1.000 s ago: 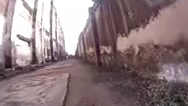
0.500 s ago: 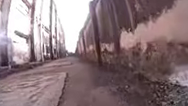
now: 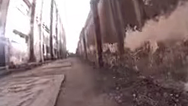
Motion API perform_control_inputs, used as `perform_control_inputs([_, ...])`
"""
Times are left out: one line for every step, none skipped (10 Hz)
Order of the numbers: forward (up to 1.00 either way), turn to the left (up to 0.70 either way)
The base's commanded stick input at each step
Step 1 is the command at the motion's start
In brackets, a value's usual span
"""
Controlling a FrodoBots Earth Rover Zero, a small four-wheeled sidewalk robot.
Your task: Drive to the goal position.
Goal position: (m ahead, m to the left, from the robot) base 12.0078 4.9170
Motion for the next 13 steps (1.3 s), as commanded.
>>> perform_control_inputs([0.56,0.04])
perform_control_inputs([0.56,0.56])
perform_control_inputs([0.56,0.56])
perform_control_inputs([0.56,0.25])
perform_control_inputs([0.56,0.00])
perform_control_inputs([0.56,0.00])
perform_control_inputs([0.56,0.00])
perform_control_inputs([0.56,0.00])
perform_control_inputs([0.56,0.00])
perform_control_inputs([0.56,0.00])
perform_control_inputs([0.56,0.00])
perform_control_inputs([0.56,0.00])
perform_control_inputs([0.56,0.00])
